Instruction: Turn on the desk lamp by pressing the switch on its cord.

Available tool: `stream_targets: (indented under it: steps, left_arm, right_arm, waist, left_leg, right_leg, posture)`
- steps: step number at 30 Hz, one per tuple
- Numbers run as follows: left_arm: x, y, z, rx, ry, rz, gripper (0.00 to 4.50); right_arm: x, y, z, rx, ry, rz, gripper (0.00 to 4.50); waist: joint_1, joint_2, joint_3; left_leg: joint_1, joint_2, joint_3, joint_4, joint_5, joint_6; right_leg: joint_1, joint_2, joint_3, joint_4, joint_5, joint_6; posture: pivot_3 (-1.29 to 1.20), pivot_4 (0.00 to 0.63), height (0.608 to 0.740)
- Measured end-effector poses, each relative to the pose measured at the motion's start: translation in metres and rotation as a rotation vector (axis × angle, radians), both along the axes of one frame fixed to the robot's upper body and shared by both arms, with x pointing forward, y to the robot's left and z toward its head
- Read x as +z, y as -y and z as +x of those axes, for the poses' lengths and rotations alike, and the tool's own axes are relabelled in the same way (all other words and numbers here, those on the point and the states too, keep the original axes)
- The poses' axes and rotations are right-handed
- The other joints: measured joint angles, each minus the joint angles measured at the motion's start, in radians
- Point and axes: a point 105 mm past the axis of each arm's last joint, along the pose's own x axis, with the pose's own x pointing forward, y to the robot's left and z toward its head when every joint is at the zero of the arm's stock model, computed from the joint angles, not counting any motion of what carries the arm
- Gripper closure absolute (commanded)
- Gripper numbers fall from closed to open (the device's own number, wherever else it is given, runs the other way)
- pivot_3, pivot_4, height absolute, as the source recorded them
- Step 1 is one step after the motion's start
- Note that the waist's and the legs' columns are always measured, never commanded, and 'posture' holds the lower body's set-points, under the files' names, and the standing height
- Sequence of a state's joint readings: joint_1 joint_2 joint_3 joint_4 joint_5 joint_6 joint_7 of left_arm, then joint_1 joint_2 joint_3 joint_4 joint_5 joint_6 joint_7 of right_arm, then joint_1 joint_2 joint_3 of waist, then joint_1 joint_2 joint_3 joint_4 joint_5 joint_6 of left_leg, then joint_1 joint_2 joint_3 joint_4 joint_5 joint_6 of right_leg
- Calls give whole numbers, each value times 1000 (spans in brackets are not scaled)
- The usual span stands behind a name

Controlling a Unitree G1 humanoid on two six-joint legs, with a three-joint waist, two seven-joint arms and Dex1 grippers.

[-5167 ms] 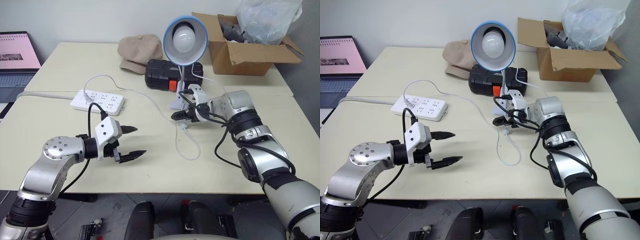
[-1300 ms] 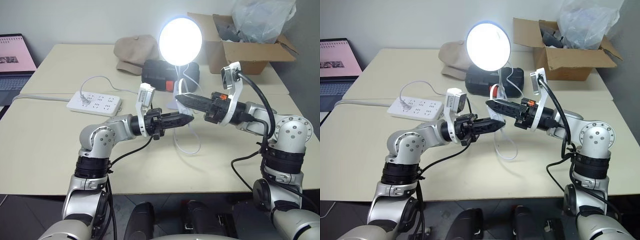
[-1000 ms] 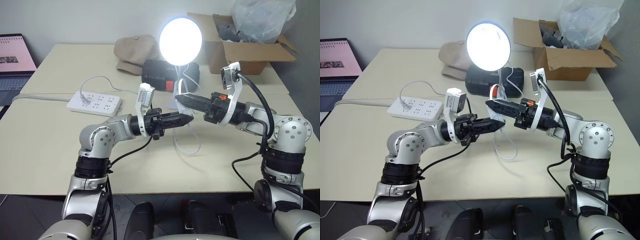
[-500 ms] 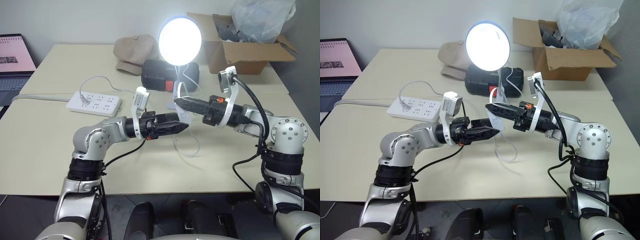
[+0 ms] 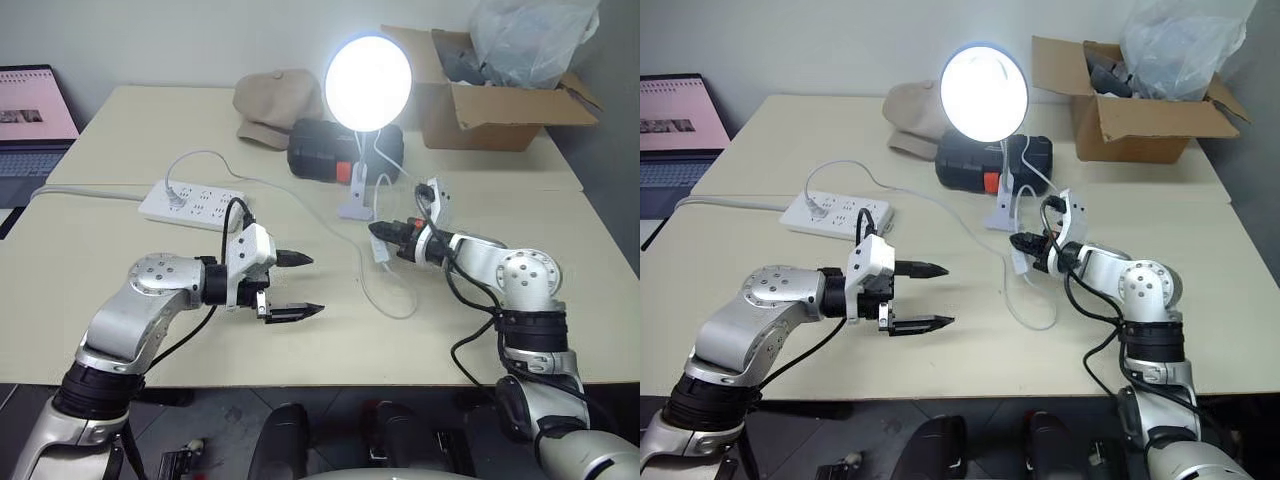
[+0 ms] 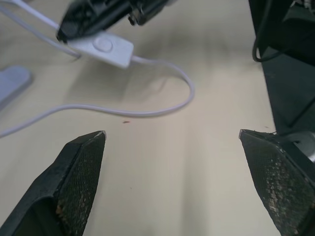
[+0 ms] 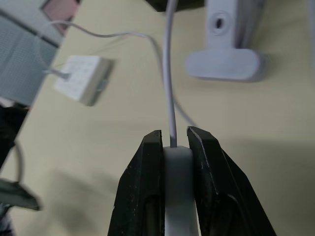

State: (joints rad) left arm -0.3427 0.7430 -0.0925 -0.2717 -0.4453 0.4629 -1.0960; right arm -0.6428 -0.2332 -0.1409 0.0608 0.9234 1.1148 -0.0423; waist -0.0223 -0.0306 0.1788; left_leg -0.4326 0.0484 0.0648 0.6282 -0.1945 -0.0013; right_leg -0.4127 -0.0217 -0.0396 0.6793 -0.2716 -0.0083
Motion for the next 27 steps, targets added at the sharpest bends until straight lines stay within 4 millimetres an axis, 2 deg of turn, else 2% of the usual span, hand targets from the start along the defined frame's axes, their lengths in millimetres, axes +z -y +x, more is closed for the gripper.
stream_targets:
  steps: [2, 3, 4, 5, 7, 13, 19, 23, 27]
  left_arm:
    - [3, 1, 2, 27, 28, -18, 0]
    - [5, 1, 2, 30, 35, -21, 0]
    - [6, 2, 1, 30, 39, -22, 0]
    - [8, 3, 0, 26, 51, -24, 0]
    - [7, 2, 0, 50, 39, -27, 0]
    - [13, -4, 4, 112, 46, -44, 0]
    - [28, -16, 18, 233, 71, -68, 0]
    - [39, -24, 20, 253, 69, -77, 0]
    - [41, -41, 18, 275, 45, -32, 0]
  right_arm:
    - [-9, -1, 5, -35, -18, -15, 4102]
    - [-11, -2, 7, -44, -20, -18, 3752]
    - [-11, -2, 9, -51, -20, -20, 3160]
    - [-12, -2, 12, -66, -15, -29, 2917]
    - [-12, -3, 16, -80, -6, -28, 2774]
    - [-8, -9, 16, -52, 21, -2, 1316]
    - [35, 7, 9, 5, 219, -39, 26]
    - [45, 17, -1, 72, 297, -104, 26]
    - [47, 28, -25, 274, 402, -262, 26]
  waist:
    - [-3, 0, 0]
    - [-4, 0, 0]
    - [-4, 0, 0]
    - [-5, 0, 0]
    - [-5, 0, 0]
    - [-5, 0, 0]
    - [-3, 0, 0]
    - [-4, 0, 0]
    - [-3, 1, 1]
  left_leg:
    - [0, 0, 0, 0, 0, 0]
    - [0, 1, 0, 0, 0, 0]
    - [0, 1, 0, 0, 0, 0]
    - [0, 1, 0, 0, 0, 0]
    - [0, 1, 0, 0, 0, 0]
    - [0, 1, 0, 0, 0, 0]
    - [0, 0, 0, 0, 0, 0]
    - [0, 0, 0, 0, 0, 0]
    - [0, 0, 0, 0, 0, 0]
  right_leg:
    - [0, 0, 0, 0, 0, 0]
    - [0, 1, 0, 0, 0, 0]
    - [0, 1, 0, 0, 0, 0]
    - [0, 1, 0, 0, 0, 0]
    - [0, 1, 0, 0, 0, 0]
    - [0, 1, 0, 0, 0, 0]
    - [0, 1, 0, 0, 0, 0]
    - [0, 1, 0, 0, 0, 0]
    - [-1, 1, 0, -1, 0, 0]
  posture:
    - [0, 150, 740]
    - [0, 150, 740]
    - [0, 150, 740]
    - [0, 150, 740]
    - [0, 150, 740]
    - [0, 150, 740]
    - [0, 150, 740]
    - [0, 150, 740]
    - [0, 150, 740]
